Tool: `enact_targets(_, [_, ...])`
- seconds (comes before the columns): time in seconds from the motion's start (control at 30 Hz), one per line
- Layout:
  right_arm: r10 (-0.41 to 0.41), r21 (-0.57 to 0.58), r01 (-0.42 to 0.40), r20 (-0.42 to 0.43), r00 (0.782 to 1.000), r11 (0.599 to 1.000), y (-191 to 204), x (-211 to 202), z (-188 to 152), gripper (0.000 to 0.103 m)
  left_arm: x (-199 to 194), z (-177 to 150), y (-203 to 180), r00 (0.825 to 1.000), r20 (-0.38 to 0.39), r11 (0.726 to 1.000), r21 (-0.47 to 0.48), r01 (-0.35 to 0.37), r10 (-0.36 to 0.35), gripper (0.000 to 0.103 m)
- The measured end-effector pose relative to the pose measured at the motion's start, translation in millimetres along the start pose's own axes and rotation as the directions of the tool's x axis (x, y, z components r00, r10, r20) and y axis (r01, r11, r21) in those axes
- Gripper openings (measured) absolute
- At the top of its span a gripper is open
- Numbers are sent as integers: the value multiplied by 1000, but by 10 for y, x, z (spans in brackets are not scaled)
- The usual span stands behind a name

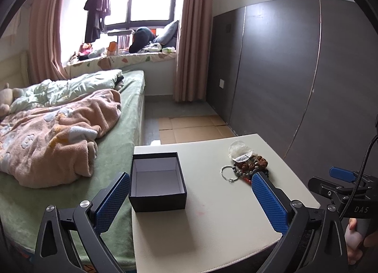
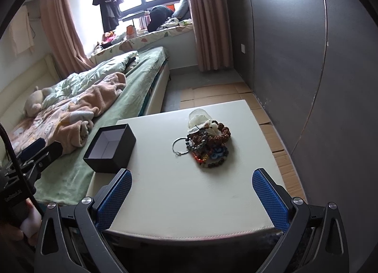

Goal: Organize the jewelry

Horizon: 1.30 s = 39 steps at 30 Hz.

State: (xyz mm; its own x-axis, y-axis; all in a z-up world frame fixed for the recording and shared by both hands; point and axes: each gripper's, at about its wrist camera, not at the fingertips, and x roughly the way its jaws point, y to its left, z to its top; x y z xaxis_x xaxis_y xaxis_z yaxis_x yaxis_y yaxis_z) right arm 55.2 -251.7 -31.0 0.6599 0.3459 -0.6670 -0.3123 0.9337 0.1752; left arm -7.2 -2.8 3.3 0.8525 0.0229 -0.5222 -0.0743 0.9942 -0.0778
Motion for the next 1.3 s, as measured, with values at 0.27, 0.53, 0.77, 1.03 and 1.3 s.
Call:
enact_targets(0.27, [-5,8,5,5,1000,1000,-45,-4,-12,103,32,-17,-5,1000,-8,1000,-4,5,-5,102])
enact_targets(0.53, [-4,7,4,4,1000,1000,-27,-6,-4,103,44,-31,-23,1000,-11,1000,-2,12,-12,102])
enact_targets(0.77, [-7,12,7,8,1000,1000,-38,-5,2,103,22,-21,26,1000,-4,999,-33,3,-3,102])
enact_targets(1.03, [-9,8,8,9,1000,1000,-21,-13,-1,103,-13,-16,25,1000,8,1000,-21,-3,3,102])
enact_targets(1.3, [-10,13,10,20,1000,1000,-20,-49,13,103,9,15,38,1000,10,999,-47,-21,21,102])
